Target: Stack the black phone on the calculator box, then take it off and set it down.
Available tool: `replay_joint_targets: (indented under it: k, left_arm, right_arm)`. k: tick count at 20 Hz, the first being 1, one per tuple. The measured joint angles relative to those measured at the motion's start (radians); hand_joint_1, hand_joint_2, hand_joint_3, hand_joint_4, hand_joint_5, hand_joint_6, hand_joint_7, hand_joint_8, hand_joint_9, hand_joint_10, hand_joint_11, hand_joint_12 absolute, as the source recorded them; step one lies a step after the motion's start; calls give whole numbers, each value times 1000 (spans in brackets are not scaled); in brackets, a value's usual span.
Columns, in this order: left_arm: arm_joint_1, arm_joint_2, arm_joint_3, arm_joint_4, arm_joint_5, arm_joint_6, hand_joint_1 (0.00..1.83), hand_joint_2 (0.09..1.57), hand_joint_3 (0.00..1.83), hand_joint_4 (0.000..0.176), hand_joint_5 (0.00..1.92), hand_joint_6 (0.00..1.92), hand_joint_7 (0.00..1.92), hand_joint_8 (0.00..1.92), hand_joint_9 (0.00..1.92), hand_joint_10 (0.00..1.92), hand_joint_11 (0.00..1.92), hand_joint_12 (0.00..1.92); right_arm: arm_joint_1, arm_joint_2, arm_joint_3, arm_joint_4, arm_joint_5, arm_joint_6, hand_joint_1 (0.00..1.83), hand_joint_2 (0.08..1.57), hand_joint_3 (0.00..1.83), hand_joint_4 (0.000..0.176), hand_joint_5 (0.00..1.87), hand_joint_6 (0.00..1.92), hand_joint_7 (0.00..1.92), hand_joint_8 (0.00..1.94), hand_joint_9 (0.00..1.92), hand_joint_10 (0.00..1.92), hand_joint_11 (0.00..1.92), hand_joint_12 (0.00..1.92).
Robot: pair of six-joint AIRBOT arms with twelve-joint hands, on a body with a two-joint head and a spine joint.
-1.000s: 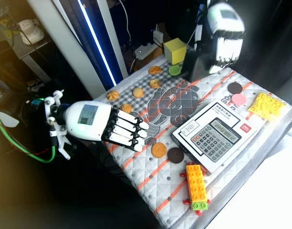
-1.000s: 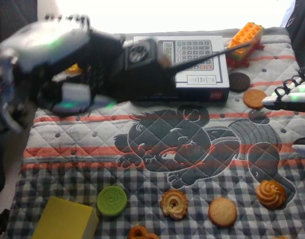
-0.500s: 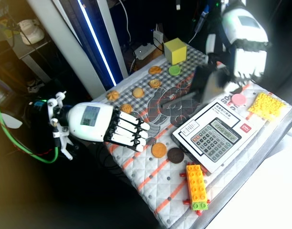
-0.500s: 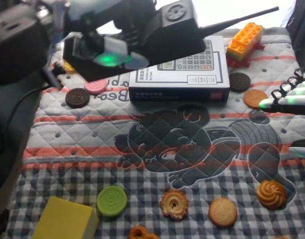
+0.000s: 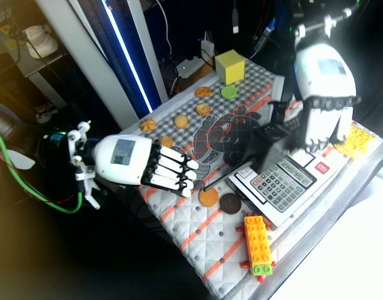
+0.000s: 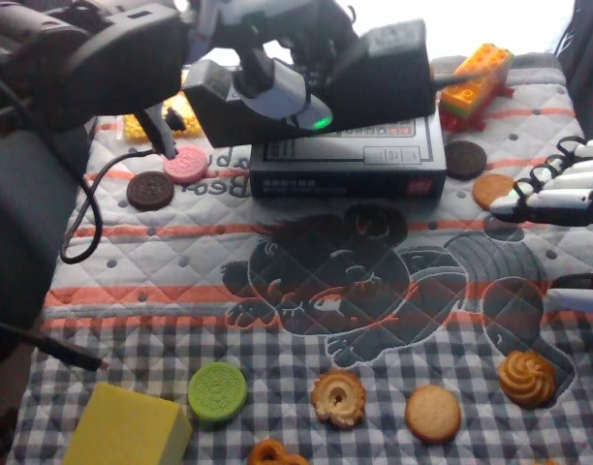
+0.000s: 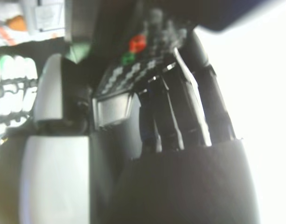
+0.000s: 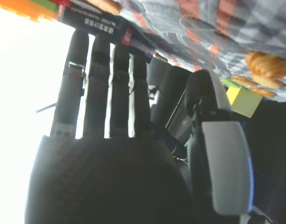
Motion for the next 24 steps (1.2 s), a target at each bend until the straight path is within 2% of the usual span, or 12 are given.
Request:
replay_joint_targets:
  k: [4,6,7,10,12,13,15,18,20,21,22,24]
  left_arm:
    - [13,-35,43,-26,7,0,900,952,0,6,617,0,735,3,655,168,200,1146]
    - [26,-41,60,-58,15,0,856,945,0,39,508,0,652,0,560,86,38,1167]
    - [33,-41,65,-76,19,0,794,938,0,90,398,0,558,0,552,56,31,1140]
    - [45,-39,65,-102,13,0,688,925,0,107,273,1,322,0,297,2,0,549]
    - [50,-9,18,-110,-19,1,635,936,0,147,227,3,342,4,378,17,0,905]
    - [51,14,-21,-110,-55,1,682,920,0,161,226,2,330,1,359,4,0,847]
    - [53,72,-100,-102,-135,1,759,933,2,153,213,1,292,0,302,1,0,716]
    - [77,161,-192,-96,-259,0,687,906,0,150,219,1,270,0,220,0,0,610]
    - [110,224,-249,-92,-338,-37,663,897,0,103,202,0,258,0,212,2,0,571]
    - [134,259,-277,-80,-377,-92,742,901,0,96,202,0,252,0,176,3,0,423]
    - [173,296,-301,-56,-428,-175,793,901,0,101,200,2,205,4,118,5,0,239]
    - [241,360,-356,-50,-504,-252,743,887,1,150,189,0,174,0,99,2,0,255]
  right_arm:
    - [0,-11,4,-4,0,0,563,1229,0,13,463,0,573,0,597,0,384,505]
    - [0,-11,6,-3,0,0,580,1228,0,11,471,3,579,2,602,2,396,508]
    - [0,-11,6,-3,0,0,589,1231,0,0,470,2,575,1,597,0,402,508]
    - [0,-11,6,-4,0,3,573,1233,0,0,469,0,574,0,586,0,407,443]
    - [4,-11,6,-3,-1,8,552,1235,0,2,473,1,589,4,601,4,418,428]
    - [6,-11,7,-3,-1,11,530,1246,0,36,453,0,590,0,619,0,421,485]
    - [11,-13,7,-3,9,20,497,1243,0,24,495,0,596,1,595,0,414,434]
    - [23,-18,7,-2,34,31,501,1237,0,56,480,0,548,3,508,6,348,172]
    - [35,-21,7,8,67,33,597,1205,2,43,467,0,528,0,507,1,429,141]
    - [51,-24,7,17,84,33,544,1157,0,70,413,0,455,0,454,0,405,113]
    - [69,-29,13,25,102,33,510,1108,0,96,374,0,405,0,410,0,366,69]
    - [108,-50,31,34,112,33,481,1035,0,89,323,0,364,0,368,0,338,48]
